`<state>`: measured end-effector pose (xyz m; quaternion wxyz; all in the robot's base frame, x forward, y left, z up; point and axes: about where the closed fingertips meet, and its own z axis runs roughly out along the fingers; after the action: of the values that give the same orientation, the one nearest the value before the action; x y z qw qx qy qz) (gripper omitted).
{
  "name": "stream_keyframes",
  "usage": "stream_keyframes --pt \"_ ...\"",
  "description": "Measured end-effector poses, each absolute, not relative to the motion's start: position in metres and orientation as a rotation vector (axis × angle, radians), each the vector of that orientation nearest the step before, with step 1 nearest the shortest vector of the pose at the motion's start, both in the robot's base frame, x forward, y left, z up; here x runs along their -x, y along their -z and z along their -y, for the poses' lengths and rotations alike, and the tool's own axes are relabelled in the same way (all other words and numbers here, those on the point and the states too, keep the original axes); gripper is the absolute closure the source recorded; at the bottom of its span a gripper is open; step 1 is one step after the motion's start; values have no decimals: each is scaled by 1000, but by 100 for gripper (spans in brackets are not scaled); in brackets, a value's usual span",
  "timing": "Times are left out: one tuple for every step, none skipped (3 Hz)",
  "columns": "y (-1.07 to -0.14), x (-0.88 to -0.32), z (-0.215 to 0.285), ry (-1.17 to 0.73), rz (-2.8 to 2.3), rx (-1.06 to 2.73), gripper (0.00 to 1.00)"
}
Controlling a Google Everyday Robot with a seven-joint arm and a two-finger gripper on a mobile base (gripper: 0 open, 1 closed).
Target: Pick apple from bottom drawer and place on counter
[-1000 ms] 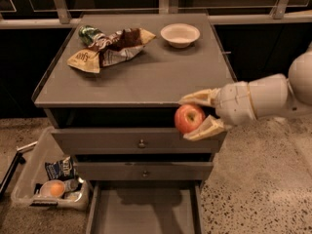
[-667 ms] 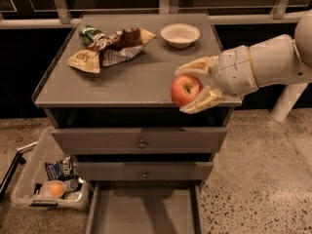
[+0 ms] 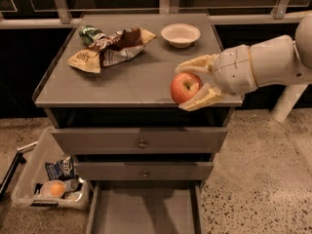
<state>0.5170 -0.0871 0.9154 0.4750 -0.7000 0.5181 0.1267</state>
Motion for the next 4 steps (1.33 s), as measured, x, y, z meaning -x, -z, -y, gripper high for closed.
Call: stream_keyframes --pt "-932 -552 91 -302 -1256 1603 100" --pt "-952 -593 95 -346 -1260 1433 100" --pt "-955 -617 94 -383 -1315 1324 100" --pt "-943 -636 86 -403 -1396 1302 100"
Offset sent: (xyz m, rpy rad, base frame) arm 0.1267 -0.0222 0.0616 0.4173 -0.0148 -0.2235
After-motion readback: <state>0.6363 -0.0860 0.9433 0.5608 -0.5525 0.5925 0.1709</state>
